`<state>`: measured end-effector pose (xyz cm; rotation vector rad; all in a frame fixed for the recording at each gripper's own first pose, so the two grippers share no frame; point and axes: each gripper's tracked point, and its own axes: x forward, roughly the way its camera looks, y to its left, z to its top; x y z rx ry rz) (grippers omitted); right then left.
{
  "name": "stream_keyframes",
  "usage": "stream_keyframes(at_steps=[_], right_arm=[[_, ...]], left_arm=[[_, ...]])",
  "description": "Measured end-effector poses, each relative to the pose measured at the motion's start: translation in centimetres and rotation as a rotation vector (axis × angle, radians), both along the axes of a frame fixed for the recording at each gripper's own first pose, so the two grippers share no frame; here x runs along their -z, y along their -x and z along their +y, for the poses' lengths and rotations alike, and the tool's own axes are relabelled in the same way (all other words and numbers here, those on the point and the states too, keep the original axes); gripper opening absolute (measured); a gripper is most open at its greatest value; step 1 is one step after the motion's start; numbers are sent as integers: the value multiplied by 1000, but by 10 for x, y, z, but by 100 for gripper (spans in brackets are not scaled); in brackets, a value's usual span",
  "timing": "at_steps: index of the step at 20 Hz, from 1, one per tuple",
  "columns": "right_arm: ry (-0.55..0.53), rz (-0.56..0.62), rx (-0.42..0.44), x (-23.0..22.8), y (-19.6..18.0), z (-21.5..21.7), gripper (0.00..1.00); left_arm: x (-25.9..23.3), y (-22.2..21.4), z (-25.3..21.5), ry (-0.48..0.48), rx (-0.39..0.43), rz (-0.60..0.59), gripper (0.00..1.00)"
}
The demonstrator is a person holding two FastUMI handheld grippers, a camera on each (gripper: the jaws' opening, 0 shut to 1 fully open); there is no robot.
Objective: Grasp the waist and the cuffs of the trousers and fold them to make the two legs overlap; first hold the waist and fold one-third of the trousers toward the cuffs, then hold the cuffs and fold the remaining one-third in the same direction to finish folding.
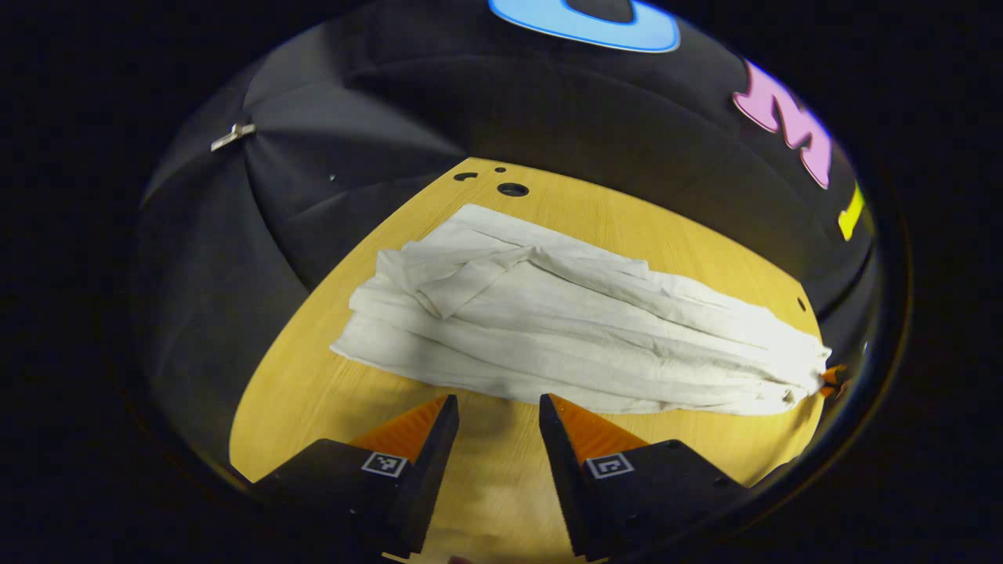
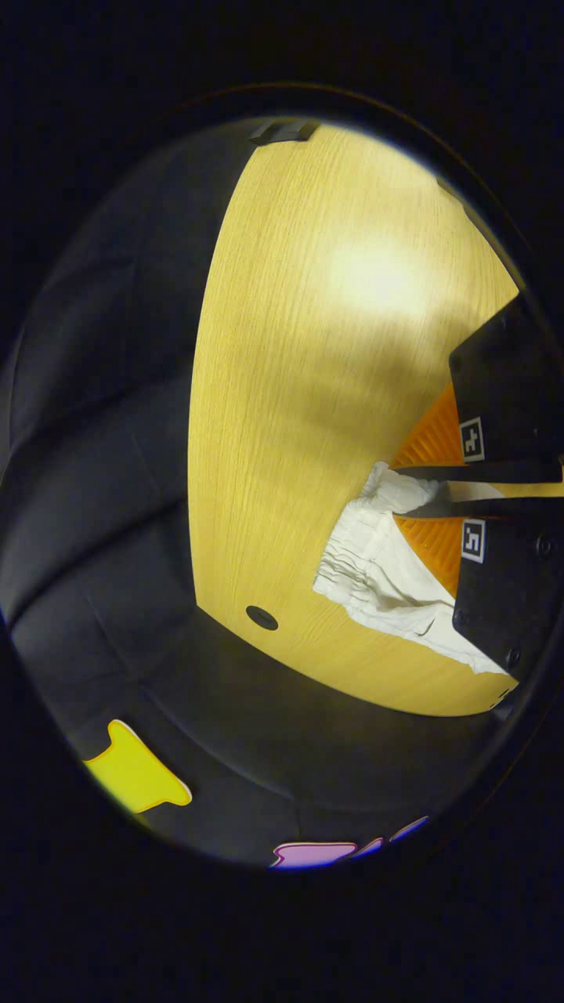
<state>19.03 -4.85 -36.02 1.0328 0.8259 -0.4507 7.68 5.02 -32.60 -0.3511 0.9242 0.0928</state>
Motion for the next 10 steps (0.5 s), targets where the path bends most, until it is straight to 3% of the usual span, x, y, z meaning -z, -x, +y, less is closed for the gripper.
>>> stream_keyframes(at_steps=[6, 10], right_arm=[[2, -97, -2, -9, -4, -6, 11], [21, -122, -24, -8, -7, -5, 12]], left_arm=[[8, -13, -2, 316, -234, 32, 70], [18, -34, 8, 398, -329, 29, 66]])
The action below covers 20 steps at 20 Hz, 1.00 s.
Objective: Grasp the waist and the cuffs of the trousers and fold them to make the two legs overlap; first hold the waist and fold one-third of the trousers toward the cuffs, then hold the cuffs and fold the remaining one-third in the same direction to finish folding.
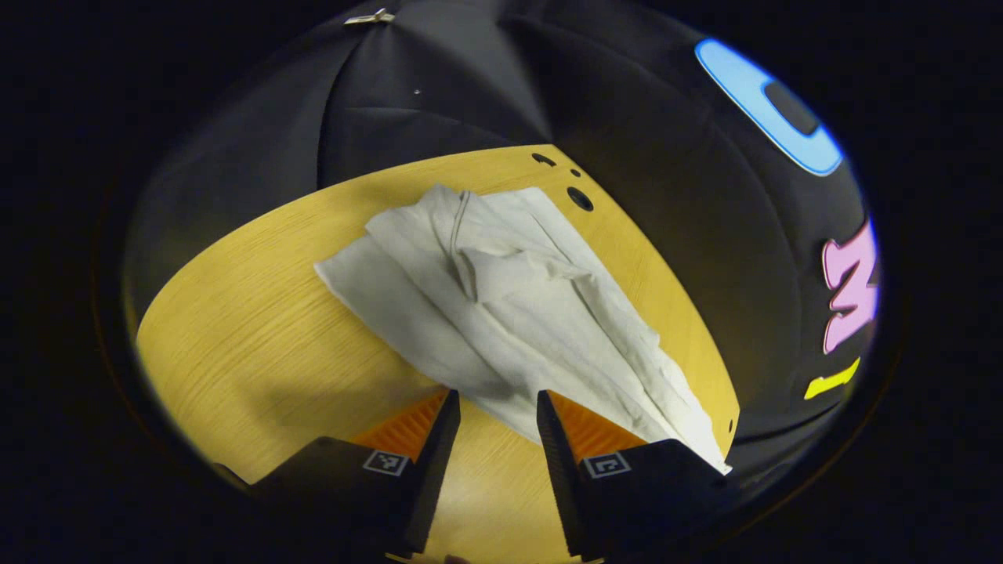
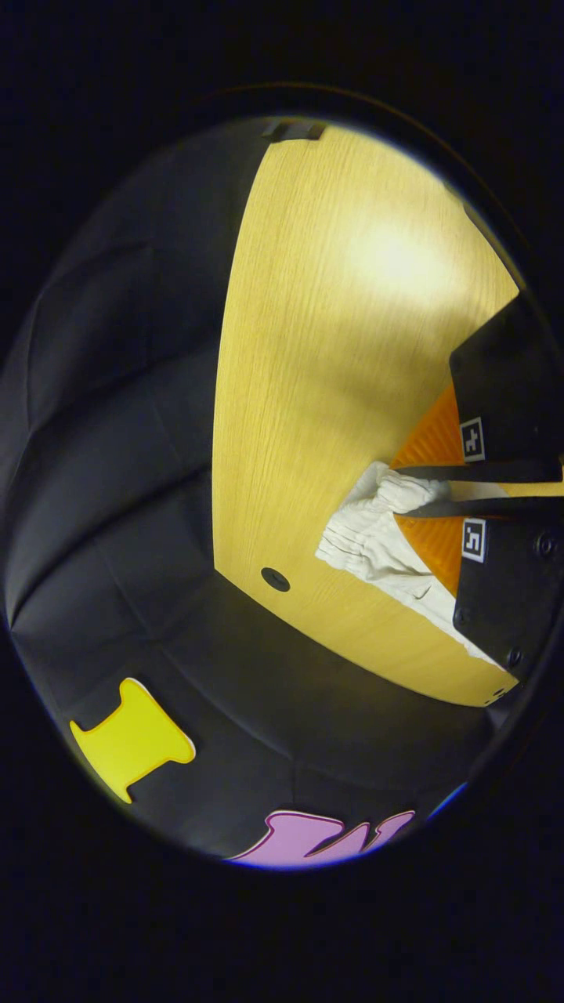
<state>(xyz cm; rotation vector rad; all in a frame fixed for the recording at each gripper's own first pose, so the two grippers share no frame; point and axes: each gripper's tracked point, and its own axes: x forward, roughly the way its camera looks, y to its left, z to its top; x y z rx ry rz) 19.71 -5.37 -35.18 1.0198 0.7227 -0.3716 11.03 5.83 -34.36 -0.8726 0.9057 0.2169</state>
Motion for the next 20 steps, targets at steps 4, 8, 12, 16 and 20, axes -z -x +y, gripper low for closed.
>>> stream_keyframes(at_steps=[4, 8, 12, 16, 20], right_arm=[[4, -23, -15, -1, -1, 0, 12], [14, -23, -34, 0, 0, 2, 11], [20, -25, -55, 0, 0, 4, 11], [6, -43, -69, 2, 0, 5, 11], [-13, -66, -74, 0, -2, 5, 11]], left_arm=[[1, -24, 0, -31, 14, 8, 70], [6, -43, -3, -107, 46, 23, 56], [10, -44, 3, -220, 81, 65, 17], [11, -45, 2, -222, 40, 59, 6], [10, -45, 3, -213, 14, 50, 6]])
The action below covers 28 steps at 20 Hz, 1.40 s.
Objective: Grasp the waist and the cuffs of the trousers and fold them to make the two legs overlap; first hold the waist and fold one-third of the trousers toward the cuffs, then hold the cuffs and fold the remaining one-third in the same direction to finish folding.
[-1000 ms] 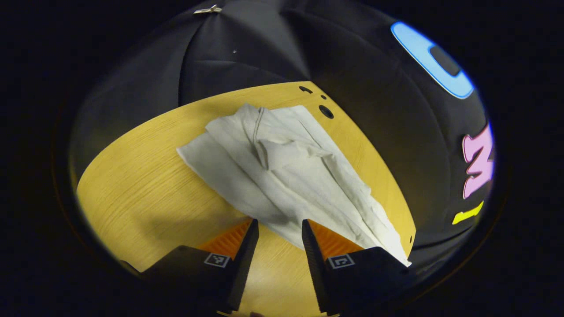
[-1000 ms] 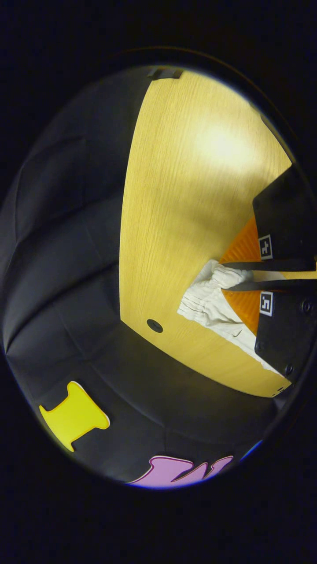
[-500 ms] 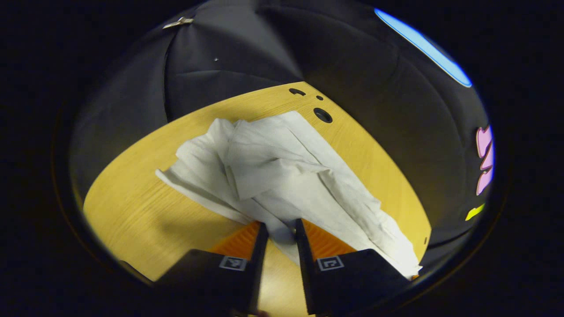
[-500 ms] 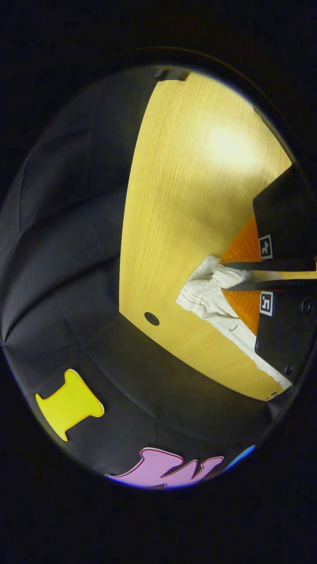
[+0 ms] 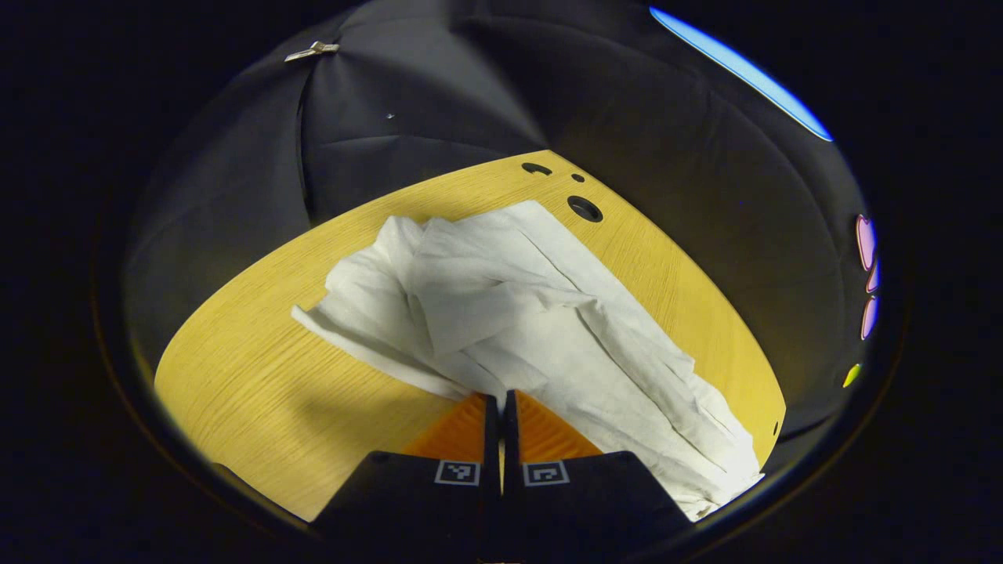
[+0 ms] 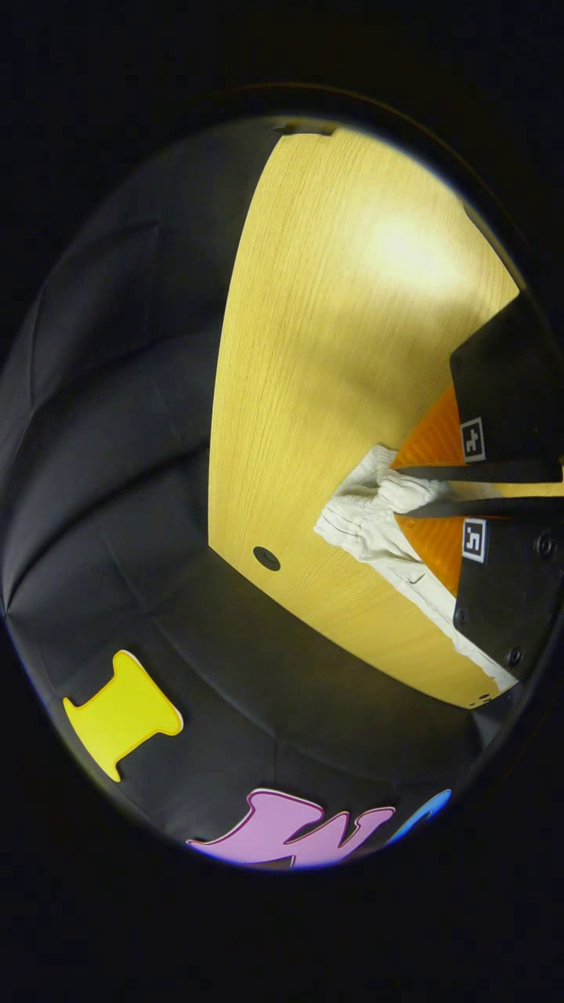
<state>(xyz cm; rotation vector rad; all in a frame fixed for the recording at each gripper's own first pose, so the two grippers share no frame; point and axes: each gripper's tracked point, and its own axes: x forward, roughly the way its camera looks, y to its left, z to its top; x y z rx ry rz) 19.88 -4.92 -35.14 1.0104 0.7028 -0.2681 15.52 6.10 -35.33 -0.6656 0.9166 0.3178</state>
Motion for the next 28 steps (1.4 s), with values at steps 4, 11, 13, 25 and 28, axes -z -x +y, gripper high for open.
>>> stream_keyframes(at_steps=[4, 11, 13, 25, 28], right_arm=[[-10, -49, 6, -8, -6, -2, 11], [129, -231, -153, -65, -18, 17, 11], [174, -307, -223, -88, -20, 32, 11], [327, -531, -625, -148, 0, 213, 11], [333, -537, -703, -142, 3, 257, 11]], left_arm=[[-4, -2, -3, -2, -13, -33, 6], [-43, -4, -6, 3, 5, -152, 5], [-43, -1, -8, 32, -4, -149, 5], [-27, 7, -7, 100, -3, -120, 5], [-21, 7, -7, 105, 3, -112, 5]])
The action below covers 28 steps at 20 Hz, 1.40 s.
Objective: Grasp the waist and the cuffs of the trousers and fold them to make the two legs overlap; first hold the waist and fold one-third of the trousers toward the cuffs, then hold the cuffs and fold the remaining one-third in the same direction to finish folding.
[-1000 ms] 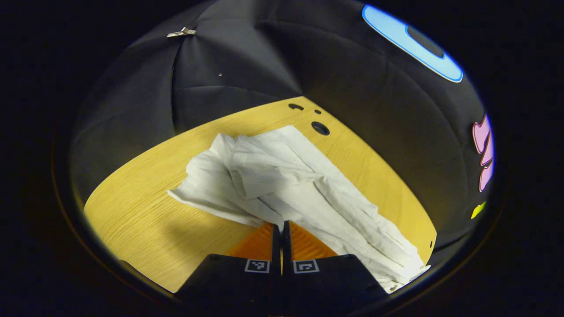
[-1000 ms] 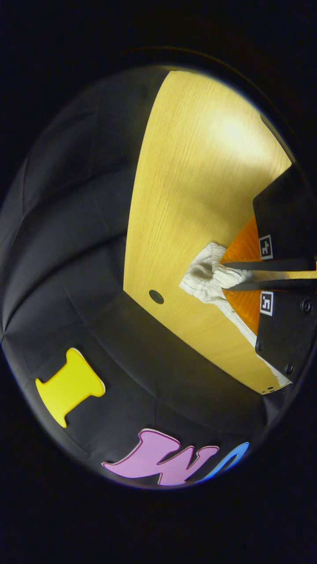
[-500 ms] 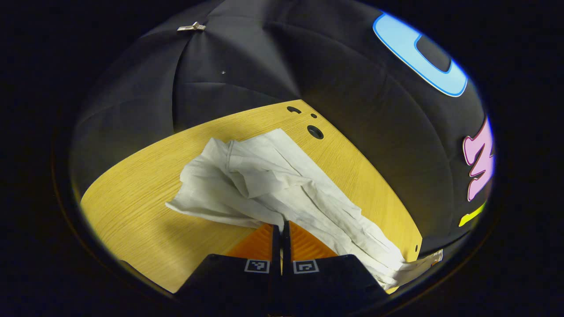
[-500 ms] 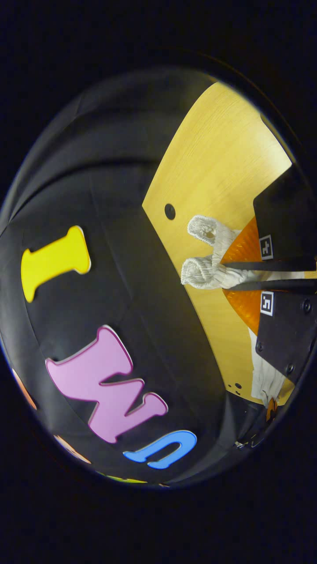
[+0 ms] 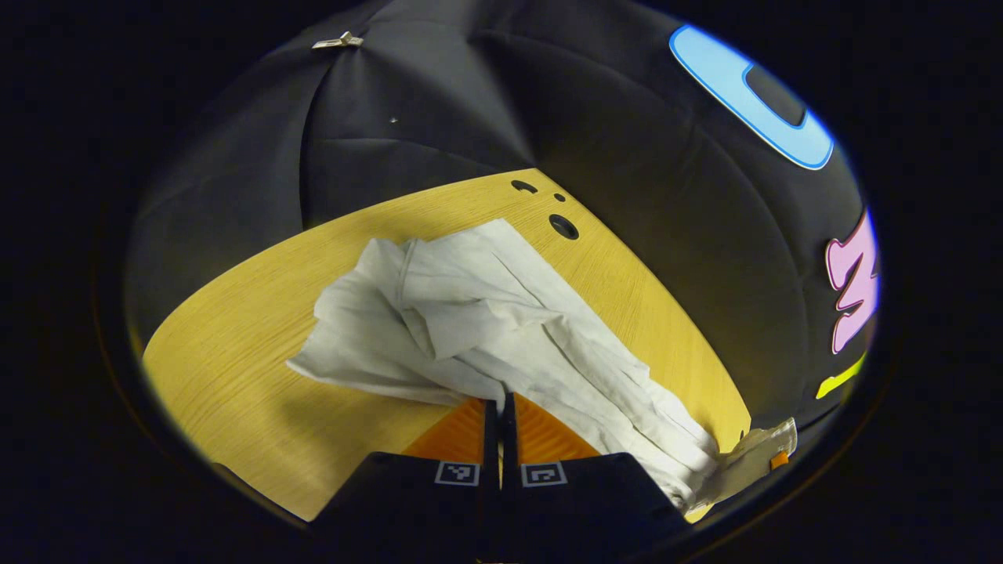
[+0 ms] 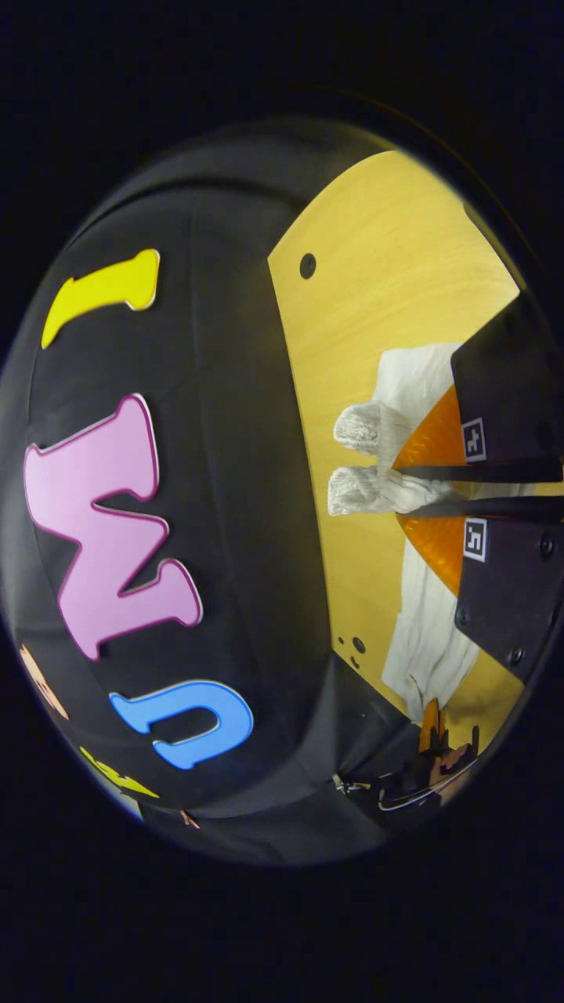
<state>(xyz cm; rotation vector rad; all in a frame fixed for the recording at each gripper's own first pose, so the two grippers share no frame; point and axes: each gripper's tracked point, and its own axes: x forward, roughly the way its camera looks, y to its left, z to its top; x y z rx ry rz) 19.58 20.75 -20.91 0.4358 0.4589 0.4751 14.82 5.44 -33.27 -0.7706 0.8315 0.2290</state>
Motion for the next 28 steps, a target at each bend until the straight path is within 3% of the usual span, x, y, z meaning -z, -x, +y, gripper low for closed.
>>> stream_keyframes(at_steps=[13, 16, 17, 18, 19, 20, 21, 24, 25, 28], right_arm=[[64, 86, -223, 50, 40, 97, 11], [28, 165, -277, 67, 50, 115, 13], [-6, 204, -299, 70, 56, 124, 20], [-39, 251, -316, 72, 60, 128, 15], [-77, 301, -331, 75, 66, 133, 39], [-123, 343, -340, 72, 70, 139, 46], [-180, 384, -345, 68, 74, 143, 60], [-433, 513, -330, 33, 83, 141, 64], [-458, 525, -308, 34, 82, 137, 65], [-271, 458, -229, 68, 78, 101, 65]], left_arm=[[12, -1, 1, 1, 0, 19, 5], [14, -2, 0, 3, -2, 20, 5], [14, -2, 0, 3, -1, 22, 5], [16, -3, 0, 3, 0, 23, 5], [16, -3, 0, 3, -1, 23, 5], [16, -4, 0, 4, -3, 22, 5], [16, -4, 0, 4, -5, 21, 5], [13, -7, 2, 3, -19, 6, 5], [10, -8, 3, 4, -26, -1, 5], [-2, -16, 6, 14, -68, -31, 5]])
